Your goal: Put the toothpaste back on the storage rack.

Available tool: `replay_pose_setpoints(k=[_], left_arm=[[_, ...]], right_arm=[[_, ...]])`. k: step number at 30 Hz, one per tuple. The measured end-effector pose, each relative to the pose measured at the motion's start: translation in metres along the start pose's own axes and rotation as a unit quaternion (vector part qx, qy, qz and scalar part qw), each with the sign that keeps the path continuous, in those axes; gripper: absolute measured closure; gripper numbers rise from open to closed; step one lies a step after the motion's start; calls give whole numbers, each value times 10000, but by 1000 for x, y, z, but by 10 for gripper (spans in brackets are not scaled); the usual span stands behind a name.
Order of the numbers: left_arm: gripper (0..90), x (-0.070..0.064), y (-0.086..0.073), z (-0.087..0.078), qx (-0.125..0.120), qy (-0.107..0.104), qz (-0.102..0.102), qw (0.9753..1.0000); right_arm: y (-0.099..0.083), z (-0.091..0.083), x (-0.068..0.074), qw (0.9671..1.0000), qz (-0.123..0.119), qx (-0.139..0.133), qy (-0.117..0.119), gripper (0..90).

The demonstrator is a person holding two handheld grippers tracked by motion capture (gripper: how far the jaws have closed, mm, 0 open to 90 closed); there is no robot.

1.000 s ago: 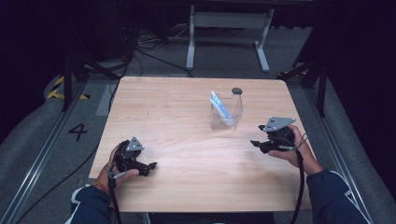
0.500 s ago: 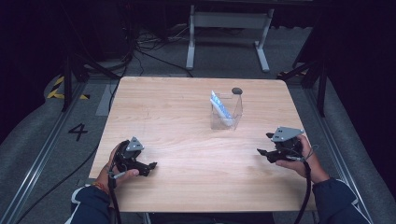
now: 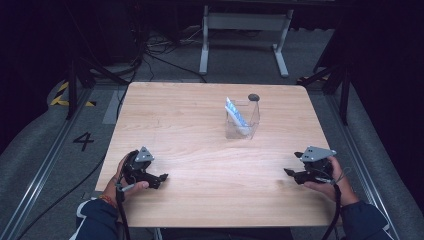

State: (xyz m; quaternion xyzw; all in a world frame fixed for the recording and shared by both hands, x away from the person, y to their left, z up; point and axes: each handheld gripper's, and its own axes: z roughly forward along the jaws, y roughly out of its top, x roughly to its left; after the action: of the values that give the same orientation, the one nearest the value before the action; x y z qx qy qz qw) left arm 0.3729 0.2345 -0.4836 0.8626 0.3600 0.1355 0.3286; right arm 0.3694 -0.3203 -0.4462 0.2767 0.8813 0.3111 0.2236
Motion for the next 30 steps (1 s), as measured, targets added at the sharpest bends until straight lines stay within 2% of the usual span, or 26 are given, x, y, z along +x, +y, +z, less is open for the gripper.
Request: replay_pose_setpoints(k=[6,10,17,19,24,25,30], left_arm=[[4,0,0,0,1,-2,0,10000],[4,0,0,0,2,-2,0,10000],[2,0,1,1,10,-33,-20,10000],[2,1,1,1,11,-31,-6,10000],[2,2,1,1,-5,-2,27,10000],[2,2,1,1,-2,5,28,10000],[2,1,1,1,0,26,24,10000]], right_arm=[[-18,0,-2,9997,219,75,-19,277],[-31,-3,-2,9991,409,-13,76,276],[-54,-8,-4,9969,784,-57,65,277],[-58,-9,-4,9966,826,-57,44,272],[-72,-13,-7,9922,1216,-250,127,253],[-76,-13,-9,9895,1391,-319,210,253],[-78,-14,-10,9893,1401,-339,223,251]])
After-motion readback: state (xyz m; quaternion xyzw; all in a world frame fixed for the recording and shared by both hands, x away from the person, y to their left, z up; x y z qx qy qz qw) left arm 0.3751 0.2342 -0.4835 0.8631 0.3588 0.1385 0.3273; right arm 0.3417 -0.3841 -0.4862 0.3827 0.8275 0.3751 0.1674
